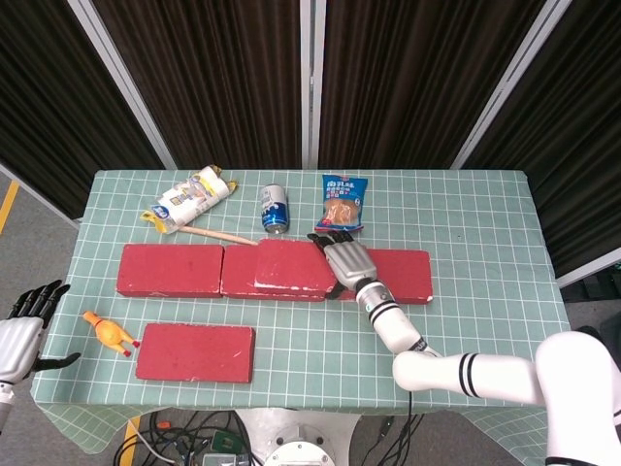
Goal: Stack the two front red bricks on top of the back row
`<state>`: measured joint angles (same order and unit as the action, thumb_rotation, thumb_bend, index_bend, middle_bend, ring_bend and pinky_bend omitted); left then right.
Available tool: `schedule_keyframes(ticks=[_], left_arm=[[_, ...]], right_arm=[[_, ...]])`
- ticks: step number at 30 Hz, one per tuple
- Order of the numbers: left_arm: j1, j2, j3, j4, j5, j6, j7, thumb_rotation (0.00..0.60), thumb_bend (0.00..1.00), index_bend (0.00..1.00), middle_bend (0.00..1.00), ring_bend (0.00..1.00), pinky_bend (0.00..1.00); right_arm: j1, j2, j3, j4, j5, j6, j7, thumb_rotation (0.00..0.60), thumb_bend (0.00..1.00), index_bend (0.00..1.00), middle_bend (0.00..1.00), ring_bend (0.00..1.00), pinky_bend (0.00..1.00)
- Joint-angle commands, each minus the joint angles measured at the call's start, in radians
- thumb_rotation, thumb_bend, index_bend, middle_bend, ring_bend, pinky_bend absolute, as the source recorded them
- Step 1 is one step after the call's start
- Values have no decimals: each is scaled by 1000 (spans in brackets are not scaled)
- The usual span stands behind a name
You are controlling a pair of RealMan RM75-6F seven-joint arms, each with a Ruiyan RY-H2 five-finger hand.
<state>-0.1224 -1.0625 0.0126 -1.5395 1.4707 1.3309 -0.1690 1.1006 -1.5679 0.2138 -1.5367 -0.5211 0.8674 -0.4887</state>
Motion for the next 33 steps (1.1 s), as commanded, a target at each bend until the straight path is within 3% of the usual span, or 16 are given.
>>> schedule_keyframes(ticks=[1, 33], left_arm=[[0, 0, 0, 1, -1, -1, 0, 600, 0, 15, 0, 0, 21], [0, -5, 6, 14, -1, -11, -7, 600, 0, 15, 0, 0, 22]], right_arm=[[2, -2, 0, 5, 3, -2, -1, 600, 0, 0, 364, 9, 0], [15, -5, -7, 41, -43, -44, 25, 600, 0, 0, 364, 20, 0]])
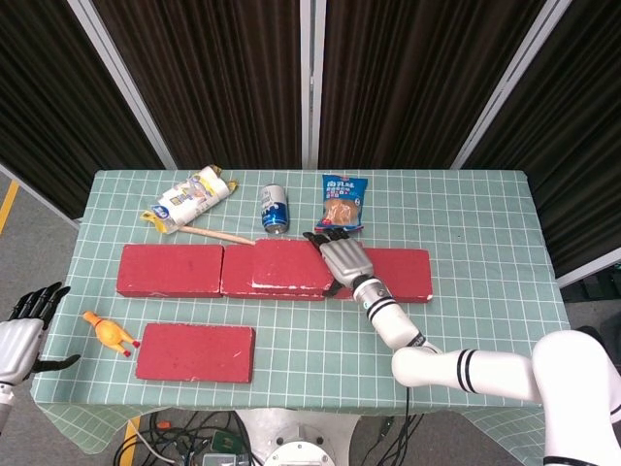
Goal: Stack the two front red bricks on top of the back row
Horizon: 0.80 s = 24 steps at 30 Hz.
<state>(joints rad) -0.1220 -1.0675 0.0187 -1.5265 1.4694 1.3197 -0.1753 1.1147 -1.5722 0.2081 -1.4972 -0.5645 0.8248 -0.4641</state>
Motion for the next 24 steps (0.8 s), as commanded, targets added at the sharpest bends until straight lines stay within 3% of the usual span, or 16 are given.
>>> schedule_keyframes(ticks=[1, 16, 24], left_arm=[[0, 0, 0, 1, 0, 0, -1, 600, 0, 15, 0, 0, 22], [0, -3, 2, 8, -1, -4, -5, 600, 0, 15, 0, 0, 22], [0, -2, 1, 6, -2, -5, -4, 600, 0, 15, 0, 0, 22]], right_arm=[[1, -1, -2, 2, 0, -1, 0, 600, 0, 0, 364, 20, 0], [3, -6, -7, 16, -9, -20, 16, 600, 0, 0, 334, 19, 0], [6, 2, -13, 19, -15, -40, 26, 600, 0, 0, 227, 0, 0]])
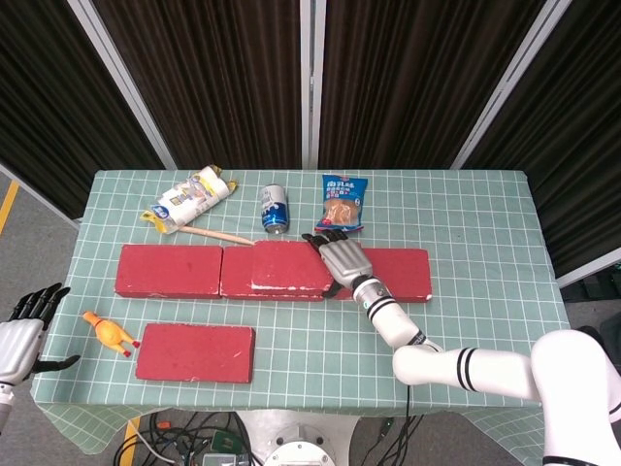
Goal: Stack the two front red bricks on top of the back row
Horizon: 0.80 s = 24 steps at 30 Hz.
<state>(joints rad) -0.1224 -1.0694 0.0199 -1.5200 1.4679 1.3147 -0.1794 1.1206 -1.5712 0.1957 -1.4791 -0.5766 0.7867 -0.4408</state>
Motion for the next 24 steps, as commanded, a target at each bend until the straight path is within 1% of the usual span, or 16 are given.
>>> schedule_keyframes(ticks=[1, 4, 10, 16, 19, 22, 24], left_arm=[[0, 0, 0, 0, 0, 0, 0, 600, 0, 15, 0, 0, 22], [-1, 1, 0, -1, -1, -2, 1, 600, 0, 14, 0, 0, 22], [-1, 1, 0, 1, -2, -4, -1, 600, 0, 15, 0, 0, 22], [-1, 2, -1, -1, -2, -2, -1, 600, 0, 15, 0, 0, 22], [0, 2, -1, -4, 2, 3, 3, 600, 0, 15, 0, 0, 22], [-1, 3, 2, -11, 14, 10, 10, 600, 0, 15, 0, 0, 21], [-3, 5, 7, -23, 31, 11, 9, 600, 0, 15, 0, 0, 22]], right_arm=[[0, 1, 0, 1, -5, -4, 5, 600, 0, 0, 209, 0, 0], [0, 3, 0, 3, -11, -9, 12, 600, 0, 0, 166, 0, 0], [-4, 1, 0, 5, -37, -5, 26, 600, 0, 0, 13, 0, 0], [-11, 3, 1, -1, -60, 0, 42, 600, 0, 0, 0, 0, 0], [-17, 16, 5, -22, -68, 9, 49, 600, 0, 0, 0, 0, 0], [-35, 48, 19, -72, -96, 33, 71, 600, 0, 0, 0, 0, 0], [-54, 89, 26, -127, -126, 50, 89, 600, 0, 0, 0, 0, 0]])
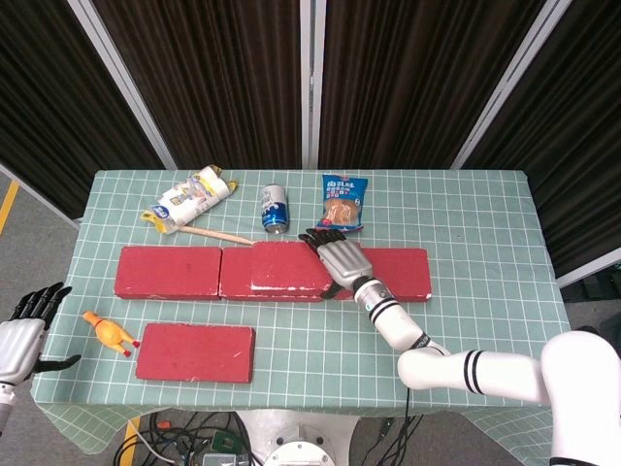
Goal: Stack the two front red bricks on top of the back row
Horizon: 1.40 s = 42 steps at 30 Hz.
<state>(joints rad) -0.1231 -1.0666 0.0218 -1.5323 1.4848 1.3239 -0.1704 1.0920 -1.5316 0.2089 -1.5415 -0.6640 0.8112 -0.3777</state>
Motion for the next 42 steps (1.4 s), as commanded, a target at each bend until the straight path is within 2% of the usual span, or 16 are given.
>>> schedule_keyframes(ticks=[1, 9, 16, 20, 24, 32, 36, 42], left_arm=[[-5, 4, 8, -18, 22, 0, -2, 600, 0, 15, 0, 0, 22], [-40, 9, 39, -111, 94, -39, 75, 600, 0, 14, 0, 0, 21], [-93, 10, 49, -252, 113, -121, 193, 600, 0, 15, 0, 0, 17], [-132, -18, 55, -306, 78, -211, 271, 600, 0, 15, 0, 0, 12], [-162, -50, 48, -347, 7, -281, 365, 600, 0, 14, 0, 0, 4], [-177, -156, 19, -344, -140, -287, 526, 600, 0, 14, 0, 0, 0], [-195, -184, 13, -346, -197, -308, 552, 600, 0, 14, 0, 0, 0], [-227, -208, 7, -369, -226, -331, 571, 600, 0, 14, 0, 0, 0]], right_arm=[[-34, 72, 16, -92, -53, 33, 32, 600, 0, 0, 0, 0, 0], [-179, 318, 35, -334, -212, 132, 153, 600, 0, 0, 0, 0, 0], [-326, 458, 10, -402, -376, 230, 279, 600, 0, 0, 0, 0, 0], [-417, 500, -23, -395, -481, 284, 379, 600, 0, 0, 0, 0, 0], [-487, 518, -58, -344, -574, 335, 444, 600, 0, 0, 0, 0, 0], [-592, 523, -90, -274, -706, 439, 581, 600, 0, 0, 0, 0, 0], [-639, 523, -102, -240, -765, 504, 613, 600, 0, 0, 0, 0, 0], [-679, 523, -106, -205, -787, 536, 652, 600, 0, 0, 0, 0, 0]])
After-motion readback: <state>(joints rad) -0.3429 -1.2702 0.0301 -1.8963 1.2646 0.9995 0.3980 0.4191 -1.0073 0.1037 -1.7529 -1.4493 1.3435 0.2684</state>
